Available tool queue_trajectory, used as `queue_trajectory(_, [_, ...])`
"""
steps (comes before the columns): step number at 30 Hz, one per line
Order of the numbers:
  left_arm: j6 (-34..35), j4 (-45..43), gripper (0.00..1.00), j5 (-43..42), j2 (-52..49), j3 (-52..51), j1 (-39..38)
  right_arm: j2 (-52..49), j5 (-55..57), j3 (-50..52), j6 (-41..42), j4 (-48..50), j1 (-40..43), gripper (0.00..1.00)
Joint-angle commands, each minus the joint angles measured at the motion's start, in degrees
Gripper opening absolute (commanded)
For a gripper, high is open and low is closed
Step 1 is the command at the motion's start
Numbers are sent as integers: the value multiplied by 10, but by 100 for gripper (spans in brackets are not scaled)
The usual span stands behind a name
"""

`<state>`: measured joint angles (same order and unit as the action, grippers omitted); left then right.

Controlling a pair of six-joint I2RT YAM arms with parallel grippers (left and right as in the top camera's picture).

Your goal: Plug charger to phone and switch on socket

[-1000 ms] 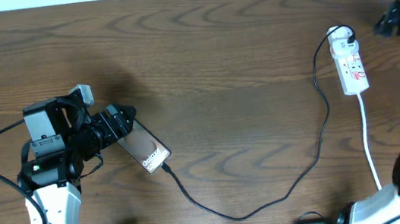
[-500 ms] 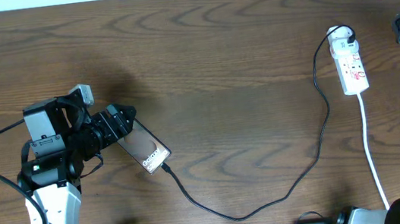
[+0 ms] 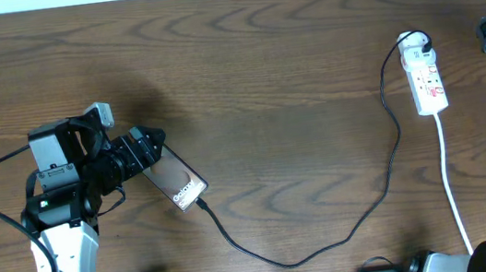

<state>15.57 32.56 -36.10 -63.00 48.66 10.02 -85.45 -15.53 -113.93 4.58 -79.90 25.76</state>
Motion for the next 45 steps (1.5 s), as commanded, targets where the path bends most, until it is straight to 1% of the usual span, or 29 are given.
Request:
queue_trajectory(1, [-10, -1, 80, -3, 4, 7, 2, 3, 4, -4, 7, -1, -3, 99])
queue_trajectory(7, [-10, 0, 80, -3, 43, 5, 2, 3, 4, -4, 7, -1, -3, 99])
queue_trajectory(10, [-10, 28, 80, 20, 66, 4, 2, 3, 4, -4, 7, -1, -3, 99])
queue_trajectory(12, [-10, 34, 80, 49, 89, -3, 2, 3, 4, -4, 7, -1, -3, 99])
queue_trajectory(15, [-10, 32, 80, 57, 135, -24, 2, 3, 4, -4, 7, -1, -3, 99])
queue_trajectory(18, [-10, 8, 80, 104, 187, -51, 1, 3, 4, -4, 7, -1, -3, 99])
queue_trajectory(21, [-16, -46, 80, 188, 261, -96, -25, 3, 4, -4, 7, -1, -3, 99])
queue_trajectory(22, [-28, -63, 80, 199, 276, -108, -34, 3, 4, -4, 7, -1, -3, 99])
queue_trajectory(24, [-110, -152, 80, 224, 339, -162, -76, 3, 4, -4, 7, -1, -3, 99])
queue_trajectory(25, [-139, -181, 80, 228, 358, -181, -89, 3, 4, -4, 7, -1, -3, 99])
queue_trajectory(27, [-213, -268, 80, 233, 422, -250, -118, 3, 4, -4, 7, -1, -3, 99])
queue_trajectory(31, [-224, -367, 80, 233, 500, -353, -110, 3, 4, -4, 7, -1, -3, 99])
queue_trajectory(32, [-224, -407, 80, 233, 526, -397, -102, 3, 4, -4, 7, -1, -3, 99])
queue_trajectory(35, [-224, -455, 80, 233, 562, -458, -91, 3, 4, -4, 7, -1, -3, 99])
queue_trajectory(37, [-224, -460, 80, 233, 584, -486, -86, 3, 4, -4, 7, -1, -3, 99])
queue_trajectory(38, [-224, -432, 80, 236, 596, -484, -83, 3, 4, -4, 7, -1, -3, 99])
queue_trajectory(41, [-224, -385, 80, 240, 631, -484, -73, 3, 4, -4, 7, -1, -3, 99])
queue_trajectory(45, [-224, -333, 80, 251, 629, -484, -64, 3, 4, -4, 7, -1, -3, 99])
